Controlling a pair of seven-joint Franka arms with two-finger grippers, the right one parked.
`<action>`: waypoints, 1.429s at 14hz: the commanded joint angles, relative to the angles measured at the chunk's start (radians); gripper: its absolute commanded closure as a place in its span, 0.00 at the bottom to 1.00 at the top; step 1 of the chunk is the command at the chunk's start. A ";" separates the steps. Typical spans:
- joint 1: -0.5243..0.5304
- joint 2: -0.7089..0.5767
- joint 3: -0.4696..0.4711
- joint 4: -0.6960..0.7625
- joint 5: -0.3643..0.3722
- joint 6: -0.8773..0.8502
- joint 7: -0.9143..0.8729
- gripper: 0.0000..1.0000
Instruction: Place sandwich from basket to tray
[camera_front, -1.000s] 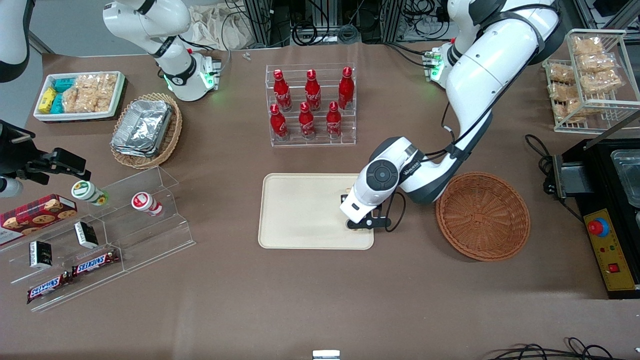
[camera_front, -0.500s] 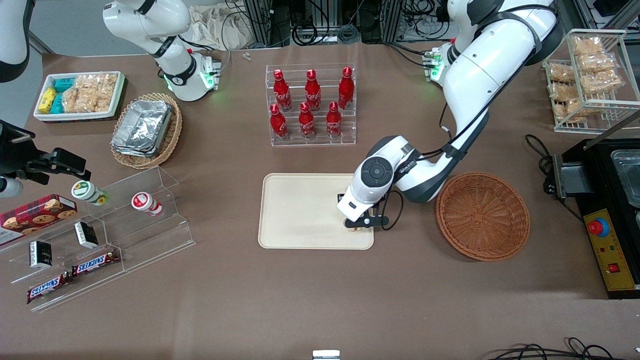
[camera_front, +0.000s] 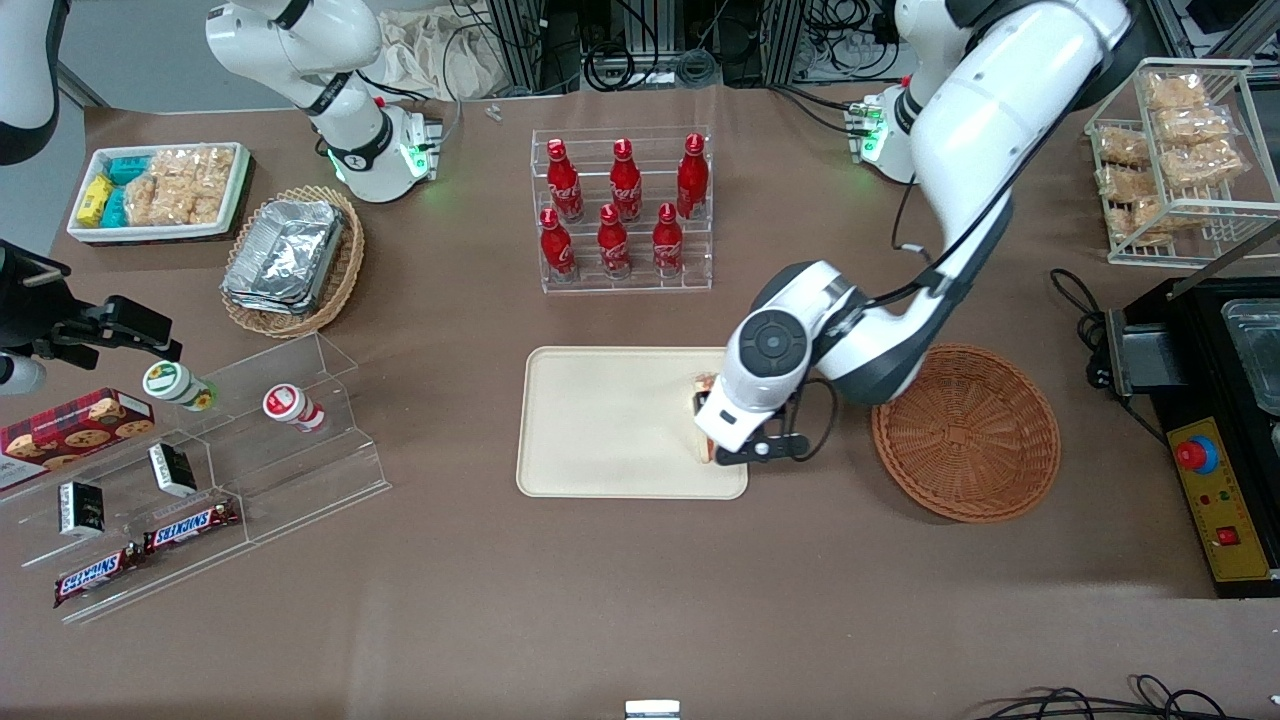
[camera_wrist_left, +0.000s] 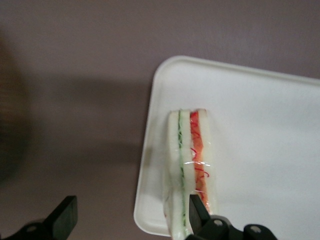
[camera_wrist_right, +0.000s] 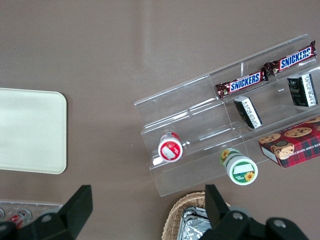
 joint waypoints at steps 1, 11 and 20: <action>0.062 -0.159 0.003 -0.070 -0.058 -0.041 0.002 0.01; 0.101 -0.526 0.208 -0.303 -0.194 -0.083 0.257 0.01; 0.110 -0.675 0.486 -0.327 -0.278 -0.303 0.914 0.00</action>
